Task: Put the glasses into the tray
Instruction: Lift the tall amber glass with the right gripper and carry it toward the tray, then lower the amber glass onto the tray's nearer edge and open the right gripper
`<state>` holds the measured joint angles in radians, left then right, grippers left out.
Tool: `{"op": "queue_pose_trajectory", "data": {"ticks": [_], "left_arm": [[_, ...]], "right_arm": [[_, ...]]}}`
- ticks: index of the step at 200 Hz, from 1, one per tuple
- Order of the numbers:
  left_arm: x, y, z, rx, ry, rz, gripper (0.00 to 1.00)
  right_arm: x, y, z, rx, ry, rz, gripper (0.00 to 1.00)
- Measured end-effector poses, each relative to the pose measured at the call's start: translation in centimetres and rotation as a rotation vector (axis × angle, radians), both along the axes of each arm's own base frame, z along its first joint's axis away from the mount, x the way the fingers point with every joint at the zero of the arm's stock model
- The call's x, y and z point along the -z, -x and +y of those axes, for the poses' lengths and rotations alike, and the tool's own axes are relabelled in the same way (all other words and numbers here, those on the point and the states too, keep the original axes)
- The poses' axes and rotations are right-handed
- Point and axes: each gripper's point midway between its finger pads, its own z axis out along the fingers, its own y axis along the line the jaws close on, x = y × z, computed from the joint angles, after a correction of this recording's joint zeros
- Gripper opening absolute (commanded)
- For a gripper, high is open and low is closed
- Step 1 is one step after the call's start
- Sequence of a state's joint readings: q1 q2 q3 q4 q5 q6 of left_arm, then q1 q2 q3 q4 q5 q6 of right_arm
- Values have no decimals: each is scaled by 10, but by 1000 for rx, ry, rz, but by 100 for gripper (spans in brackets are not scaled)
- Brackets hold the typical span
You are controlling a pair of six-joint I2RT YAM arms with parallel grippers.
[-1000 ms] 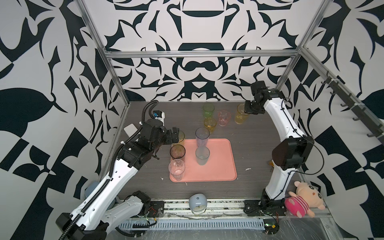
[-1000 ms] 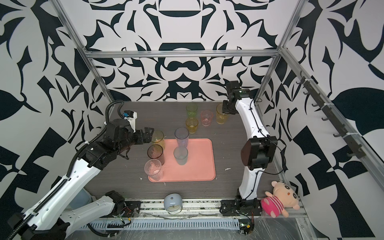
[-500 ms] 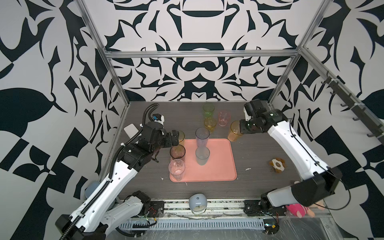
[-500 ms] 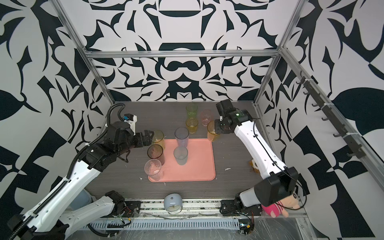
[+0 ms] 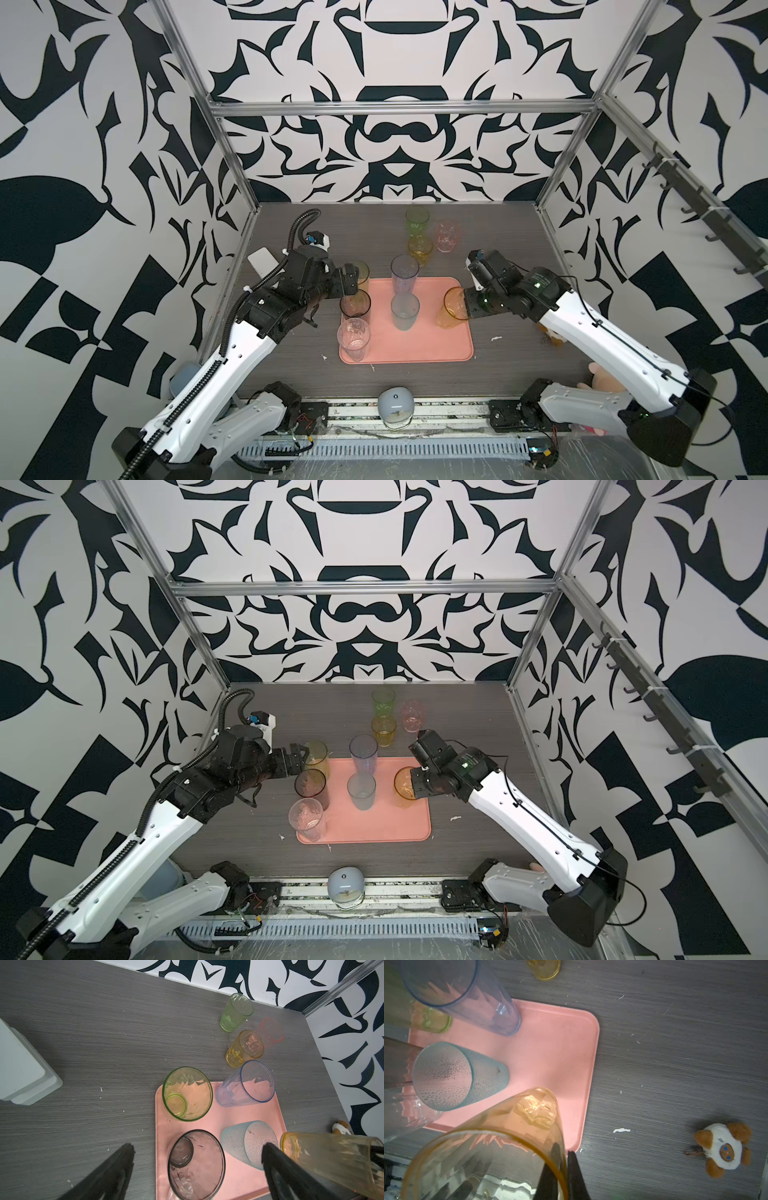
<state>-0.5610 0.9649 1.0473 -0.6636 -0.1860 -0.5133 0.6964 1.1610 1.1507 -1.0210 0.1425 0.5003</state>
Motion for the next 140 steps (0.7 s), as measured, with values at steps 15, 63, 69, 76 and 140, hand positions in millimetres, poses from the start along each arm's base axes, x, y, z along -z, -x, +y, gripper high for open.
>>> {"op": "queue_pose_trajectory", "data": {"ticks": [15, 63, 69, 76, 140], "left_arm": [[1, 0, -1, 0, 7, 5, 100], [13, 4, 2, -11, -4, 44, 99], [14, 4, 2, -14, -7, 47, 100], [16, 3, 3, -18, -12, 50, 100], [25, 0, 12, -66, -61, 71, 99]], "right_arm": [[2, 5, 8, -18, -3, 1, 0], [9, 24, 31, -82, -15, 7, 0], [10, 26, 33, -90, -16, 9, 0], [12, 29, 36, -96, -17, 12, 0], [29, 43, 49, -124, -4, 21, 0]]}}
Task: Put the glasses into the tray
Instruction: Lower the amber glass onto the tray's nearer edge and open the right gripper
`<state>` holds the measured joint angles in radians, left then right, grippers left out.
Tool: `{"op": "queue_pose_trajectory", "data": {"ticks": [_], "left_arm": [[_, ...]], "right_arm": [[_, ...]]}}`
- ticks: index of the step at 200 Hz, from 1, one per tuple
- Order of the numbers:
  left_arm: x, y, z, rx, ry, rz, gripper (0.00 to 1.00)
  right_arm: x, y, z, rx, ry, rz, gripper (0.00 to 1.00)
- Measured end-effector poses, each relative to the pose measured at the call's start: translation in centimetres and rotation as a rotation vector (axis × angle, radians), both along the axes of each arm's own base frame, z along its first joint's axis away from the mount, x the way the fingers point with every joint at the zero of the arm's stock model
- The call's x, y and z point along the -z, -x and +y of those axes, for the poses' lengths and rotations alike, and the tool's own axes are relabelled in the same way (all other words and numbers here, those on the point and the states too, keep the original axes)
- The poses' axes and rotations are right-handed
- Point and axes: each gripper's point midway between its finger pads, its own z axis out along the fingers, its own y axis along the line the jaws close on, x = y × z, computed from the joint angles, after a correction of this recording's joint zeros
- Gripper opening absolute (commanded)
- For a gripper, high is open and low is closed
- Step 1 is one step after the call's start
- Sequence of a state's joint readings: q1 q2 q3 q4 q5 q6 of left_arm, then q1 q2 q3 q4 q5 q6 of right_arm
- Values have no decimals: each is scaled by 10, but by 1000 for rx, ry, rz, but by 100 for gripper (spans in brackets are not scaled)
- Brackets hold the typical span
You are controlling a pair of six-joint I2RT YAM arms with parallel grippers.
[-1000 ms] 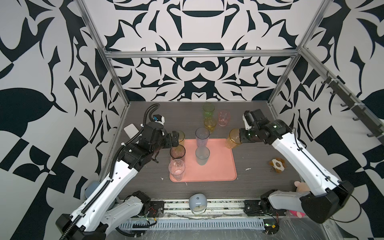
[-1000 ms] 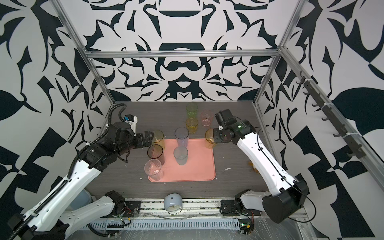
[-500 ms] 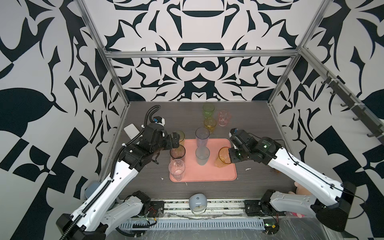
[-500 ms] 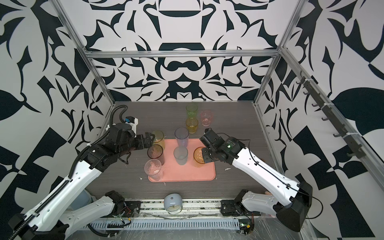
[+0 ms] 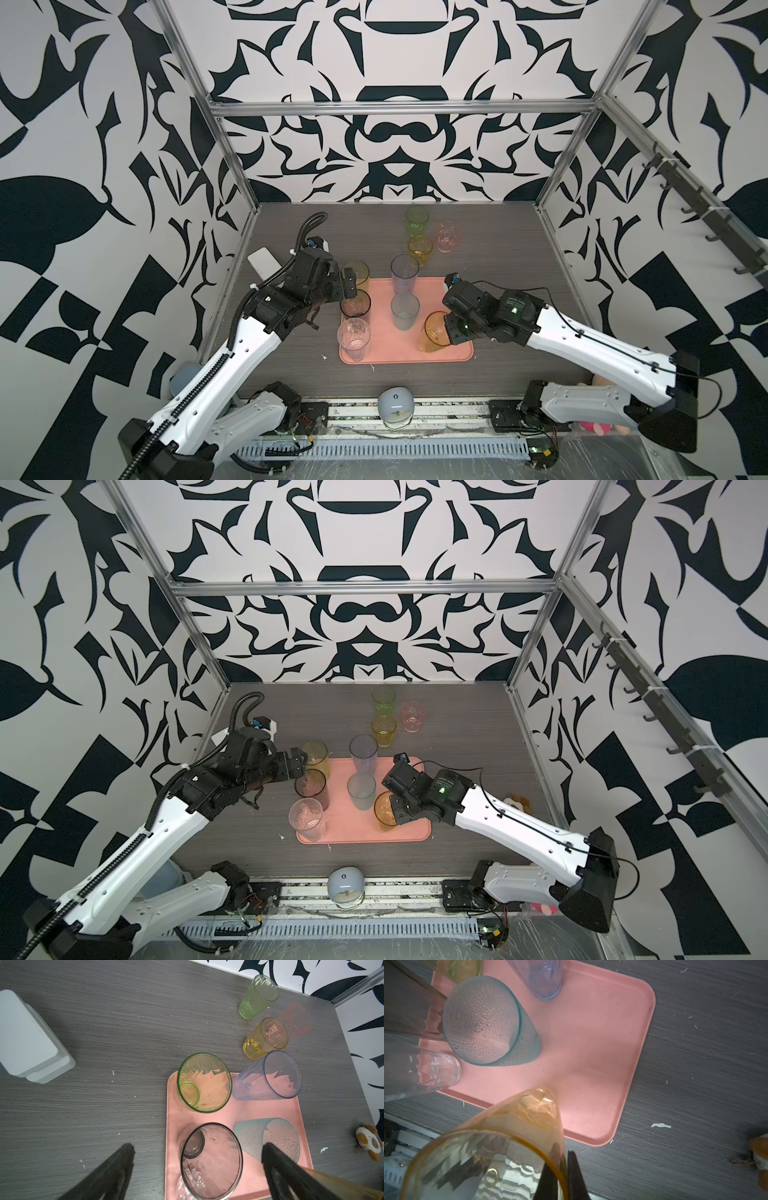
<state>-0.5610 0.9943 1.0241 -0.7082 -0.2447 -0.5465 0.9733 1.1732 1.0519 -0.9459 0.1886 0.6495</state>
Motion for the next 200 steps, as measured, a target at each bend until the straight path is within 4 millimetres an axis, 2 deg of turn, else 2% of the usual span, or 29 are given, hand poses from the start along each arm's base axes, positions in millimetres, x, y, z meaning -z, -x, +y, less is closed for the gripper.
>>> {"op": "queue_pose_trajectory", "data": {"ticks": [45, 114, 200], "left_arm": [[8, 1, 7, -20, -21, -6, 100], [-7, 7, 11, -21, 7, -58, 99], [-6, 8, 12, -17, -2, -60, 99]], "right_arm": [[11, 4, 10, -22, 2, -15, 0], [23, 0, 23, -27, 21, -10, 0], [28, -6, 47, -54, 49, 1, 0]]}}
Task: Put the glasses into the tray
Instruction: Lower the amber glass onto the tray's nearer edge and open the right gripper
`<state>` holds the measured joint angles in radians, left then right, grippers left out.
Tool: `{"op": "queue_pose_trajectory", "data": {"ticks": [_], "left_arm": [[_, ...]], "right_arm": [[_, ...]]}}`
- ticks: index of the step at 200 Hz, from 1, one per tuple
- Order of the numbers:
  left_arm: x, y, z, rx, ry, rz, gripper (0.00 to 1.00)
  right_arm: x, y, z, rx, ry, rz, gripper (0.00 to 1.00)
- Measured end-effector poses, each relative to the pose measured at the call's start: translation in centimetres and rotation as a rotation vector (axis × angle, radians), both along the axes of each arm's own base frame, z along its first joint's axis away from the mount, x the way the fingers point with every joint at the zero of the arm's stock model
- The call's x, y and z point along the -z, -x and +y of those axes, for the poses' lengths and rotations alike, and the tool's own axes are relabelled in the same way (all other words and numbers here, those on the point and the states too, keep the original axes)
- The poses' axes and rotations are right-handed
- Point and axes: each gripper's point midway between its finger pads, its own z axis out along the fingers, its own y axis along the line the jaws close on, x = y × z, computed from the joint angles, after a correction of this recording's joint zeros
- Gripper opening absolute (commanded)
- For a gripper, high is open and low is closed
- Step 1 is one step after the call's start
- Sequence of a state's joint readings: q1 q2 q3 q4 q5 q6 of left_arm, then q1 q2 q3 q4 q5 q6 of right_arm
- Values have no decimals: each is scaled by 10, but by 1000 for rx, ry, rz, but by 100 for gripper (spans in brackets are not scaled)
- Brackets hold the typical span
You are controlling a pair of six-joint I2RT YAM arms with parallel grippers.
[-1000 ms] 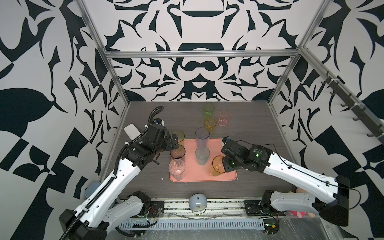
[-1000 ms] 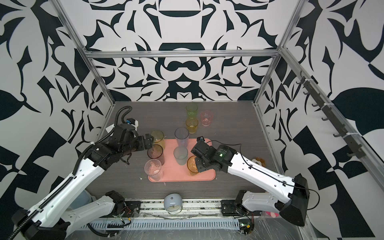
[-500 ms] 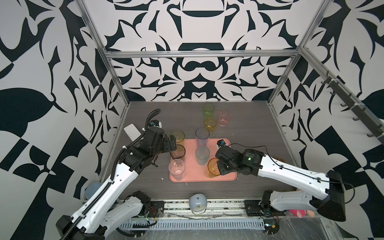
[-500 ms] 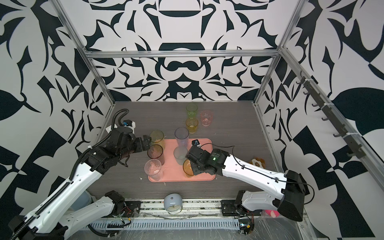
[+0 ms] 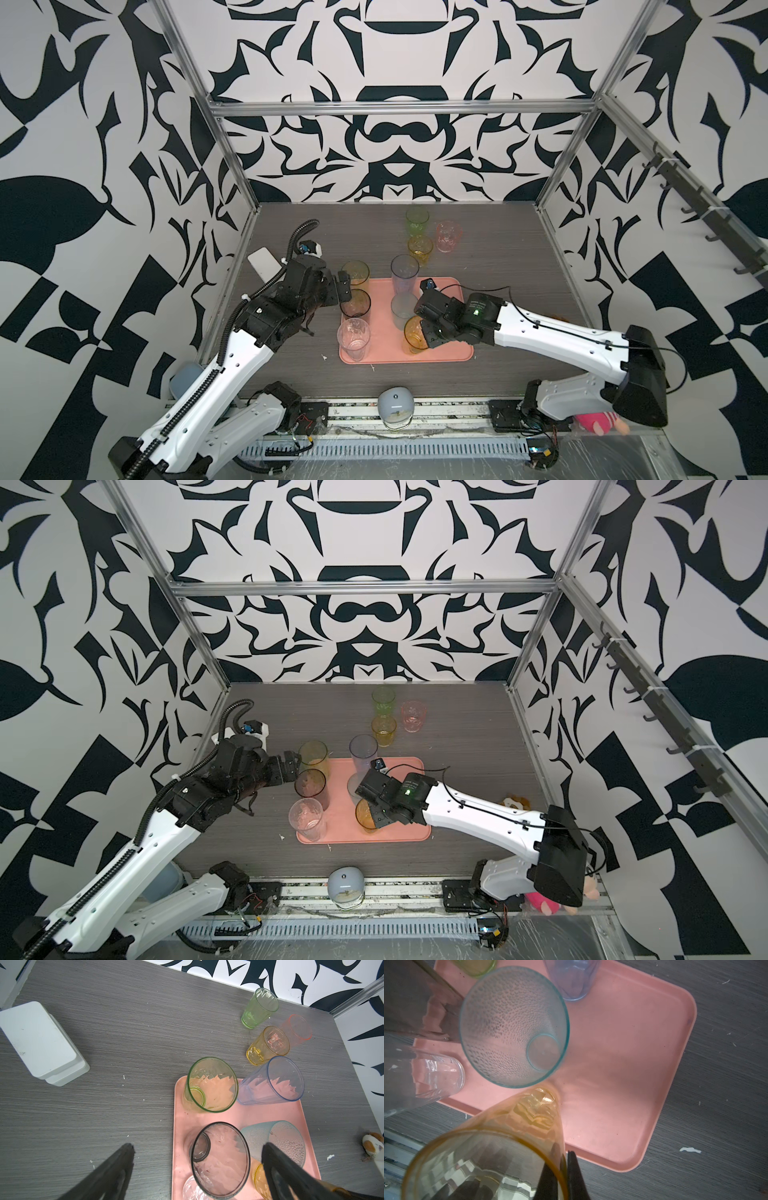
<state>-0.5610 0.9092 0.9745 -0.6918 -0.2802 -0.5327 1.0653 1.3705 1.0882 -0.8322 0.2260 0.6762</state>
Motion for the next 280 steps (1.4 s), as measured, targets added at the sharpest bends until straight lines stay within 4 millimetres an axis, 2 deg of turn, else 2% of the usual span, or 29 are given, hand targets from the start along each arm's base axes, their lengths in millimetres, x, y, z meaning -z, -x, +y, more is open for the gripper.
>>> {"op": "queue_pose_trajectory", "data": {"ticks": [109, 186, 241, 280], "left_arm": [[7, 0, 0, 5, -13, 9, 99], [7, 0, 0, 5, -10, 3, 99], [9, 1, 2, 2, -13, 3, 100], [7, 2, 2, 2, -10, -1, 99]], "right_arm": [[3, -2, 12, -14, 14, 7, 0], [3, -2, 15, -16, 16, 9, 9], [2, -4, 21, -17, 3, 11, 20], [-4, -4, 24, -27, -15, 6, 33]]}}
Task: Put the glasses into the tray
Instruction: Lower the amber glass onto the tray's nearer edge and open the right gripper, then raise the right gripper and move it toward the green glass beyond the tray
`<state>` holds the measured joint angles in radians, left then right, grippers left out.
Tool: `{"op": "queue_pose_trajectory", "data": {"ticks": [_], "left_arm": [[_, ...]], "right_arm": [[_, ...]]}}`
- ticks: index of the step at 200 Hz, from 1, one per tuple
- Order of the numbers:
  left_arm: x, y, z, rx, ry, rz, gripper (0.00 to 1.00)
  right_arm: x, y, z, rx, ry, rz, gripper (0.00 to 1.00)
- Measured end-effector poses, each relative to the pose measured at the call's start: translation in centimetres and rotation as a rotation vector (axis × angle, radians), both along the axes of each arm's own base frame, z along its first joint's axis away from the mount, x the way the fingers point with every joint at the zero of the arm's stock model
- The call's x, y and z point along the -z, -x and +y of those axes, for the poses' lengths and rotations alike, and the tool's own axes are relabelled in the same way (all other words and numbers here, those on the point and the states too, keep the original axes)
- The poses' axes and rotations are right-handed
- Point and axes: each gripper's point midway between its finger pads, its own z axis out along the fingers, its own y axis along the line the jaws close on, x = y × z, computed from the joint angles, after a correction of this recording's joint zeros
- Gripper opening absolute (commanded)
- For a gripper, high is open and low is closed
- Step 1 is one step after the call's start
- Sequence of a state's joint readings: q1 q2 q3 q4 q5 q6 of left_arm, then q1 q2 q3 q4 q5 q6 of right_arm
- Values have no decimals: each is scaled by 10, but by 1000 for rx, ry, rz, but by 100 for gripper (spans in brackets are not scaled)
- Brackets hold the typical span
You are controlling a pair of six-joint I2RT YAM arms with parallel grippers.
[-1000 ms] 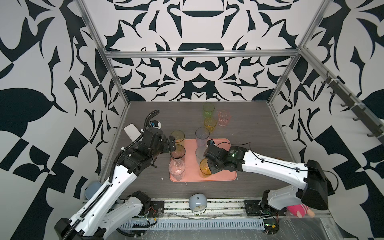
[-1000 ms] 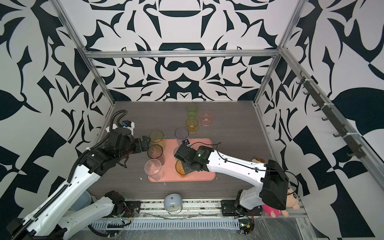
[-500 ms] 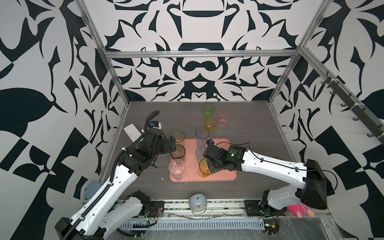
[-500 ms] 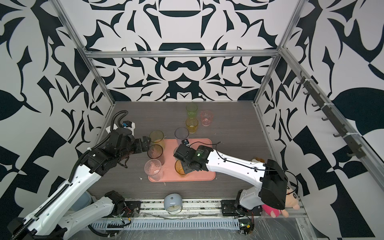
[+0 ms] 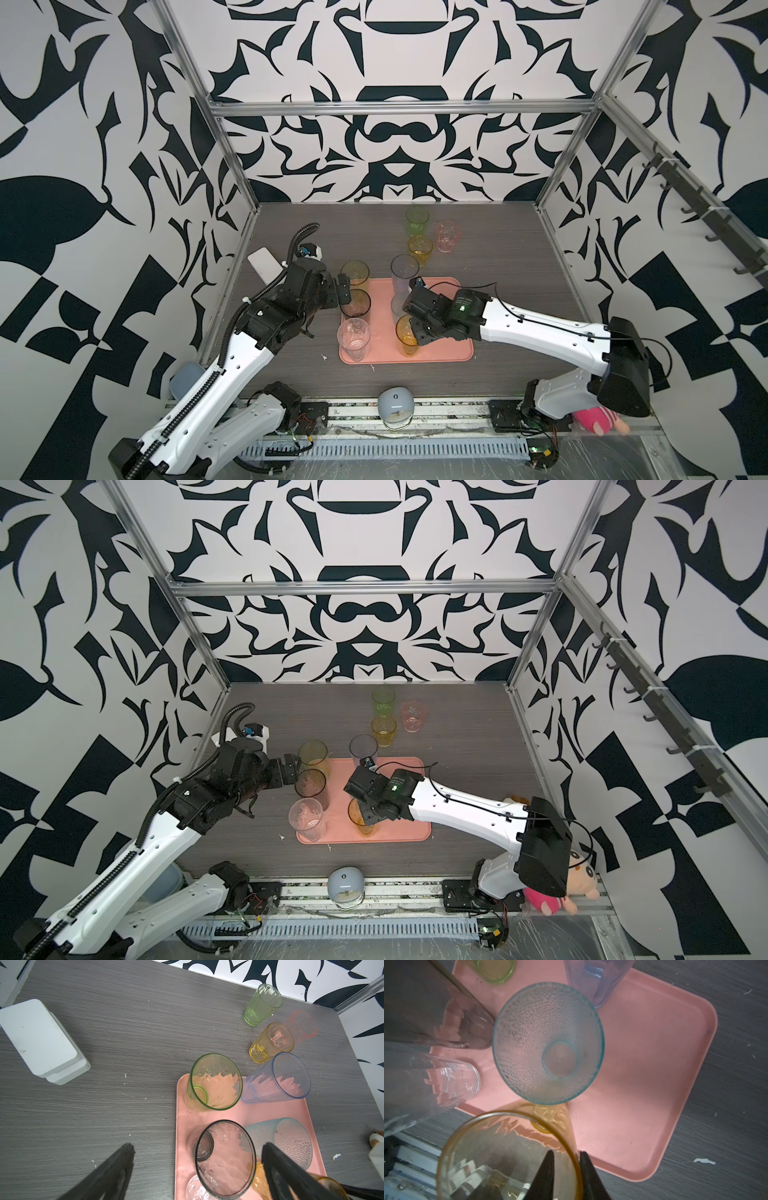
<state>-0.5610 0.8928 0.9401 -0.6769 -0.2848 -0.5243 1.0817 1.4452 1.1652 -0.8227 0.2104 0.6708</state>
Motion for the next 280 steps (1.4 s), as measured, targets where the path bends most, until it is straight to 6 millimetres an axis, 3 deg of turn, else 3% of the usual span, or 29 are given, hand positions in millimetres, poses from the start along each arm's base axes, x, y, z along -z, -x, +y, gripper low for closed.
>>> {"op": "queue_pose_trajectory", "data": {"ticks": [33, 73, 143, 227, 280], "left_arm": [[-1, 0, 0, 0, 1, -1, 100], [-4, 0, 1, -5, 0, -8, 100], [-15, -1, 4, -8, -14, -39, 99], [-35, -3, 7, 31, -49, -134, 99], [-47, -9, 8, 47, -91, -200, 100]], "right_arm": [[-16, -2, 3, -8, -29, -24, 39], [-52, -11, 1, -15, -59, -108, 41], [-109, -48, -13, -1, -20, -348, 41], [-136, -146, -74, 247, -92, -466, 43], [-124, -208, -79, 284, -86, -456, 44]]}}
